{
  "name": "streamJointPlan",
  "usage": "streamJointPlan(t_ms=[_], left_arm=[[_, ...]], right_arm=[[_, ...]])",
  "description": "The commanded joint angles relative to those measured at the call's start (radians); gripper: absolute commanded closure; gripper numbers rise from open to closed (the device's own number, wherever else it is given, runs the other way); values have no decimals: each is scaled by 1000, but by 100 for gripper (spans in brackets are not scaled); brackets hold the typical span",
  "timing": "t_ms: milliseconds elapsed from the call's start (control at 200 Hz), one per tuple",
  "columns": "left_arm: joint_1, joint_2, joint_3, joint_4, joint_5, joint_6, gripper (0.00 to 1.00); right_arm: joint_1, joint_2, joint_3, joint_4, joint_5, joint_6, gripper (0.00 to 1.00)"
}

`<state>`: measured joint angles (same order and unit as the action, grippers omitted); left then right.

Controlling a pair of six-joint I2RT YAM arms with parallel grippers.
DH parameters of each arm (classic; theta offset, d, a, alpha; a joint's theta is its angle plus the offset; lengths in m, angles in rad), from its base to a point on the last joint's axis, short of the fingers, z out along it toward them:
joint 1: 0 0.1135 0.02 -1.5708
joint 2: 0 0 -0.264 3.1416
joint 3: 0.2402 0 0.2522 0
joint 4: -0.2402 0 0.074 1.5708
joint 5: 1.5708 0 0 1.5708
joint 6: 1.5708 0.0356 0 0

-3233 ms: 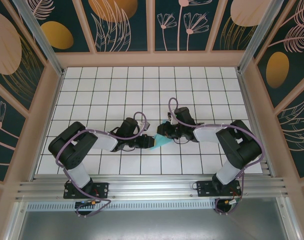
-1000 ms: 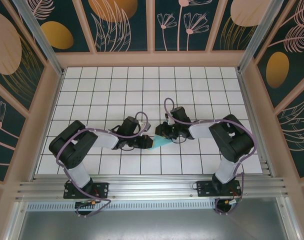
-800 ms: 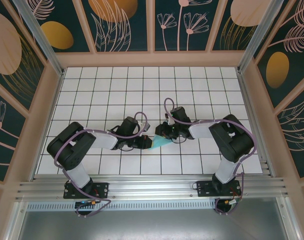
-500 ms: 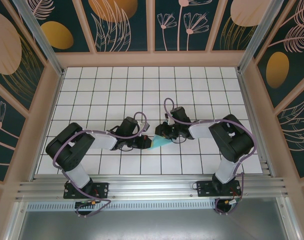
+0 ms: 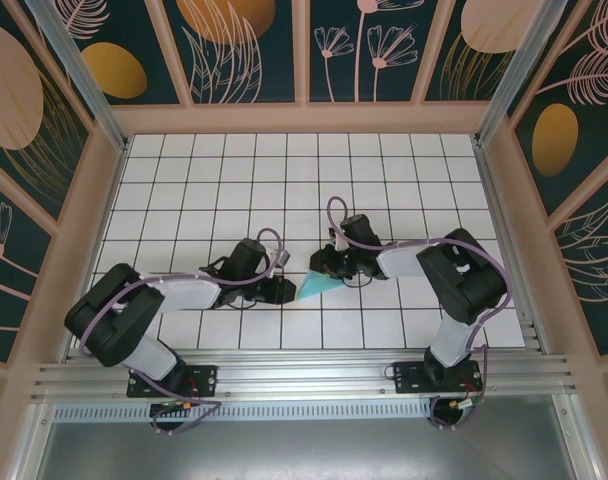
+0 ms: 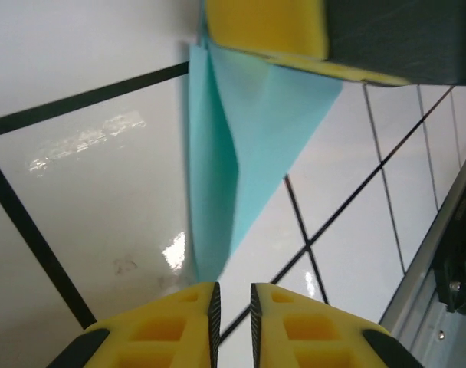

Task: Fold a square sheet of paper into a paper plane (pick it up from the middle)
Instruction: Fourth fold the wing at the center of the table.

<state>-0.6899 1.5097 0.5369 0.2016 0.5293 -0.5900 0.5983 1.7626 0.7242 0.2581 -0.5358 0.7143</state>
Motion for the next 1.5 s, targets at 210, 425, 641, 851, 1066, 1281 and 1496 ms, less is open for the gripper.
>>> streamJointPlan(t_ms=[210, 425, 641, 851, 1066, 1281, 1496], left_arm=[[-2, -26, 95, 55, 22, -98, 85], [-2, 97, 118, 205, 114, -162, 86], [-3, 191, 126, 248, 158, -162, 83], [-3, 236, 125, 209, 151, -126, 83], [-3, 260, 98, 123, 102, -51, 84], [-3, 268, 12, 154, 94, -62, 86], [-3, 213, -27, 60, -3, -14, 87]], right_arm=[[-7, 54, -56, -62, 94, -31, 73], [-7, 61, -57, -57, 91, -26, 75], [-7, 61, -62, -62, 94, -26, 76], [-7, 62, -65, -65, 97, -27, 76], [-6, 63, -64, -74, 102, -30, 76], [-7, 61, -68, -87, 114, -33, 76], [-6, 69, -67, -91, 118, -37, 76]])
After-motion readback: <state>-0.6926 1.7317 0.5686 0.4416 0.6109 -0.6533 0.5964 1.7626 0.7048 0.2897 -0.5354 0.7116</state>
